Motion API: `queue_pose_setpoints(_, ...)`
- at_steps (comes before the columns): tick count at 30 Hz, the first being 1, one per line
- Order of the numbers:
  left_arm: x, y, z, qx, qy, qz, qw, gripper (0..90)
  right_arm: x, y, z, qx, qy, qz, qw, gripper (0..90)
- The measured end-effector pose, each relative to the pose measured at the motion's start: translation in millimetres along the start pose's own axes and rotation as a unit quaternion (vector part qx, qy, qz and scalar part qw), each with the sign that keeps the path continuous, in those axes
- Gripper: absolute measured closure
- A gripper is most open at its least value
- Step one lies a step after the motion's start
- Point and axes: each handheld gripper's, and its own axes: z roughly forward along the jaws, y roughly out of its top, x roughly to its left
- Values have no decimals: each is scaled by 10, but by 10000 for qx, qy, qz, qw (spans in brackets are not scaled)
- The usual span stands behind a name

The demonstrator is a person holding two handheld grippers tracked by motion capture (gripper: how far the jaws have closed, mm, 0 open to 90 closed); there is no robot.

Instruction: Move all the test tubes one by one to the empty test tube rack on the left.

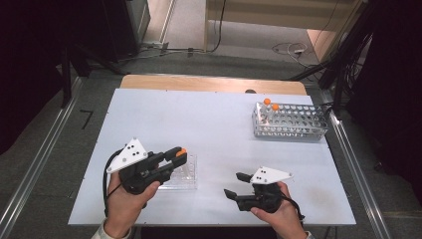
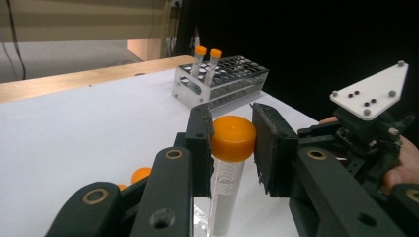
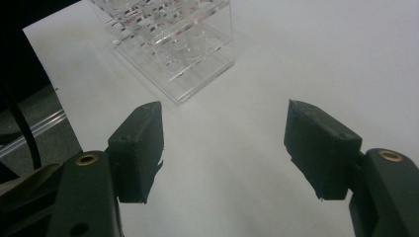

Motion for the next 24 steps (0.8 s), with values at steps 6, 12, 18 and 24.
queue_pose_setpoints(6,92,14,-55,15,213,-16,9998,705,-10,-4,0,12,-15,23,10000,303)
queue_pose_setpoints(12,182,11,-84,-18,420,-64,9991,705,-3,-3,2,13,-20,28,10000,303)
queue_pose_setpoints(18,296,16,-130,-65,639,-120,9979,705,-11,-5,4,19,-22,20,10000,303)
queue_pose_setpoints(24,374,9,-141,-103,880,-106,9960,705,-8,-7,14,25,-19,13,10000,303)
